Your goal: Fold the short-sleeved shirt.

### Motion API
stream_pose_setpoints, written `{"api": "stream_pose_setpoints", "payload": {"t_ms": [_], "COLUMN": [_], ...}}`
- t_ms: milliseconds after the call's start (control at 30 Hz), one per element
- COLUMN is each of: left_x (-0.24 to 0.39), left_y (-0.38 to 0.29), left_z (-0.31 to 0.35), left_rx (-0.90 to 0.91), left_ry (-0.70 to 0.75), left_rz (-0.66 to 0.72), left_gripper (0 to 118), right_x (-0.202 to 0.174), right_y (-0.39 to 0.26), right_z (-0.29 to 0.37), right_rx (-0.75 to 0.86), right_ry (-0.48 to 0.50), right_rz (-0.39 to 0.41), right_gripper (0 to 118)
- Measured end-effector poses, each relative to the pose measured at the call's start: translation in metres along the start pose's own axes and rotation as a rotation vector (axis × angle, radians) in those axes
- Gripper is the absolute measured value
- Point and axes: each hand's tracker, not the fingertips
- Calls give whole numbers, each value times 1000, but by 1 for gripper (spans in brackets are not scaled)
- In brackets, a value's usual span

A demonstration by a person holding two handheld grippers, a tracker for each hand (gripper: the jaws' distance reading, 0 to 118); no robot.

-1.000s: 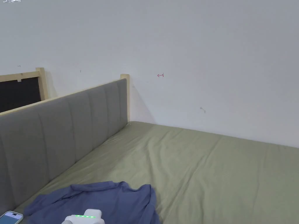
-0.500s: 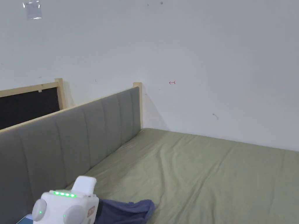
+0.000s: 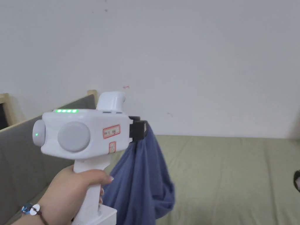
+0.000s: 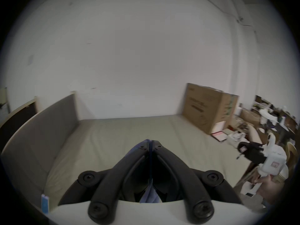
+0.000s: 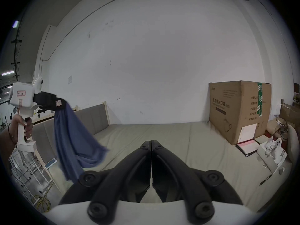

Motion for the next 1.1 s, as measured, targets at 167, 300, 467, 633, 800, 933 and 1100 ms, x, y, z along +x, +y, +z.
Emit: {"api": "stream_pose_setpoints", "payload": {"t_ms": [167,300,467,633,800,933,1100], "left_x": [67,114,151,155,147,136,119], "left_y": [6,-49,-161,-225,-204,-145,-133], "left_z": [-68,-152,-248,-276,-263,-205,-94], "left_rx": [-121,-380,-780,-899,-792,-373,97], "left_ry": [-87,-147,-270,-228,-267,-123,56], "left_rz": [-130,-115,176,470,474,245,111], "left_gripper": [1,1,1,15,117,116,107], "right_x": [28,52,81,95,98,95,90], "right_y": [-3,-13,-30,-47,-56,-55,-53], "right_z": [19,29,35,37,36,35,37], "right_rx": [-5,-44,-117,-192,-226,-193,-31], "right_ry": [-44,-106,-162,-195,-196,-182,-190], "right_rz": [19,30,-47,-64,-25,-23,-111], "right_gripper": [0,0,0,0,0,0,0]}}
